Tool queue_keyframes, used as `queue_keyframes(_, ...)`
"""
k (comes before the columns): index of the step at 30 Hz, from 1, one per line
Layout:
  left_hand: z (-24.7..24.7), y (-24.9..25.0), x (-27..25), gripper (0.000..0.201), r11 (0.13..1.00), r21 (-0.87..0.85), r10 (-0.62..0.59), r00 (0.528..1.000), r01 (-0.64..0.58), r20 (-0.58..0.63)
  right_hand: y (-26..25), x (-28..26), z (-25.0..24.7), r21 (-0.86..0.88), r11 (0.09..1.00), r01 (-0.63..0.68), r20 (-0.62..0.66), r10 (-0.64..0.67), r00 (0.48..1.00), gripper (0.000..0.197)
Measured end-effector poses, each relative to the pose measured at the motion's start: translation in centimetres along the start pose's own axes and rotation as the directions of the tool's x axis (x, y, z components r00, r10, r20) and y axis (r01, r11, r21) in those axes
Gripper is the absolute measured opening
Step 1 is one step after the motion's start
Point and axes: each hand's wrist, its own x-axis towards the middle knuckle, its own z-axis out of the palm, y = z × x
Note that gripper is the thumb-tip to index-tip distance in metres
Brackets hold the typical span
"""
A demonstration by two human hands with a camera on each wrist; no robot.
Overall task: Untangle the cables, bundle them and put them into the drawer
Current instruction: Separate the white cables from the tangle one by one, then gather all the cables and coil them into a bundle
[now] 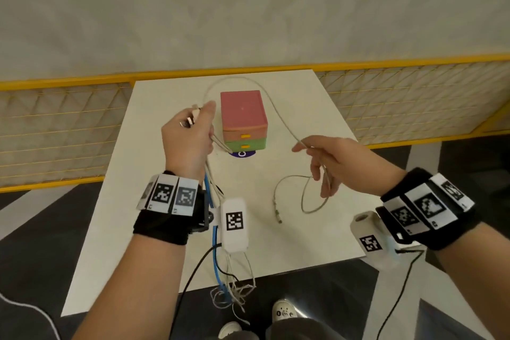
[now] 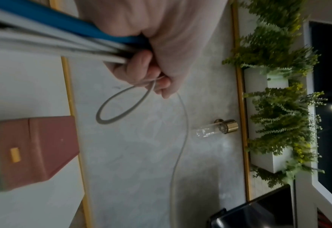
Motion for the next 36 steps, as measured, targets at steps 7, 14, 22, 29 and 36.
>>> queue_keyframes(7, 1.6, -1.2, -1.3, 0.027, 0.999, 0.045, -0.007, 0.992, 0.001, 0.127, -7.6, -2.9, -1.0, 0.201, 0.948, 0.246, 0.072, -0.264, 0.962, 0.030)
queue_keyframes(14, 0.6, -1.7, -1.5, 0.017, 0.985, 0.173, -0.029, 0.970, -0.014, 0.243, -5.8, -3.3, -0.4, 0.147, 0.986, 0.079, 0.113, -0.096, 0.989, 0.027)
queue_keyframes(22, -0.7, -0.8, -2.6, 0.020, 0.934, 0.290, 0.065, 0.896, -0.210, 0.439, -1.8, -2.9, 0.4, -0.524, 0.835, -0.168, 0.196, 0.310, 0.930, 0.053)
queue_keyframes(29, 2.3, 1.6, -4.9, 0.015, 0.987, 0.021, 0.123, 0.845, -0.157, 0.521, -4.5, 0.0, 3.8, 0.005, 0.962, 0.274, 0.015, -0.274, 0.962, 0.051)
queue_keyframes(36, 3.5, 3.0, -4.6, 0.020, 0.909, 0.108, 0.229, 0.696, -0.404, 0.680, -5.6, 1.9, 7.9, 0.615, 0.781, 0.106, -0.075, -0.077, 0.994, 0.033)
